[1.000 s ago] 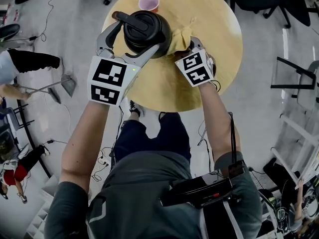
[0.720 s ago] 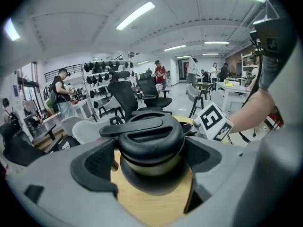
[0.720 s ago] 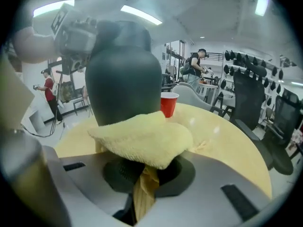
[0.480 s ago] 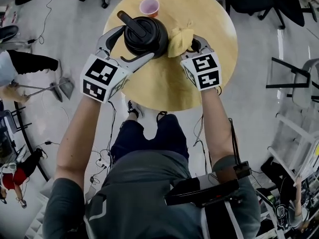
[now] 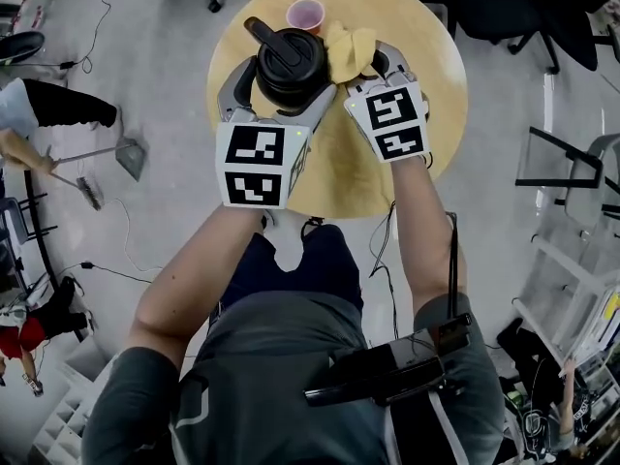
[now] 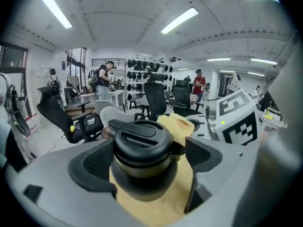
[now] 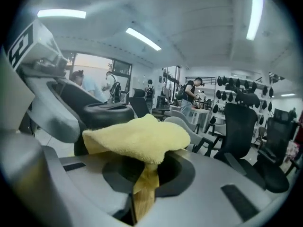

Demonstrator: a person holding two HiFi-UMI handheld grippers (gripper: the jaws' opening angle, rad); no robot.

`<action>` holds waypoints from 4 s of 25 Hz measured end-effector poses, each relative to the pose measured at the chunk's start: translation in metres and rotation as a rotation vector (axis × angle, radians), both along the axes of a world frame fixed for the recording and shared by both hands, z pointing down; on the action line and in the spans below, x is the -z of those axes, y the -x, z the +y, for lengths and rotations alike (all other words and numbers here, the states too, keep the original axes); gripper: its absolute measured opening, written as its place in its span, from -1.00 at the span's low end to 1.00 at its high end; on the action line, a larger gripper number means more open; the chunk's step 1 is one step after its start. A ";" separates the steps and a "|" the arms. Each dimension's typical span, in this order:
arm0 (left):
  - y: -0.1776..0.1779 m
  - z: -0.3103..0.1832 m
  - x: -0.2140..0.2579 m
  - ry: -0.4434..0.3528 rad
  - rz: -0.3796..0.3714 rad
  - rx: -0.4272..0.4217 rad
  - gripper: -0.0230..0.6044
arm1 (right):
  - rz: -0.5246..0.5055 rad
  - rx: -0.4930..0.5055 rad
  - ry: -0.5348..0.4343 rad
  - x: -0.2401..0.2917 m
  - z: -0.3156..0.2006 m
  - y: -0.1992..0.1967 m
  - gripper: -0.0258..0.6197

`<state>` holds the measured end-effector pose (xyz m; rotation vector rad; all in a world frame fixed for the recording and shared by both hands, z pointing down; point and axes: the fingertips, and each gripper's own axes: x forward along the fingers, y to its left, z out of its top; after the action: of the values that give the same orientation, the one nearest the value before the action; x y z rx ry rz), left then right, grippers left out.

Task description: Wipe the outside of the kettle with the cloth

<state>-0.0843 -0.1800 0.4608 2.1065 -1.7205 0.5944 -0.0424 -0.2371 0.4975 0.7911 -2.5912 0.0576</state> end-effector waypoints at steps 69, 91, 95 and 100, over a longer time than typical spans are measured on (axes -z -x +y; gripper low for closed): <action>0.030 0.019 0.000 -0.014 -0.152 -0.827 0.56 | 0.030 -0.147 0.248 -0.133 0.024 0.011 -0.73; 0.038 0.025 -0.017 -0.038 -0.171 -1.202 0.57 | -0.085 -0.277 0.022 0.037 0.024 0.016 -0.73; 0.028 0.023 -0.010 -0.025 -0.198 -1.183 0.57 | -0.053 -0.208 0.032 0.017 0.007 0.016 -0.73; 0.027 0.017 -0.009 -0.001 -0.209 -1.034 0.57 | -0.037 -0.162 0.107 -0.034 -0.001 0.014 -0.73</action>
<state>-0.1112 -0.1635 0.4696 2.9187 -0.5564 1.0858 -0.0565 -0.2378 0.5317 0.9668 -2.5293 0.2590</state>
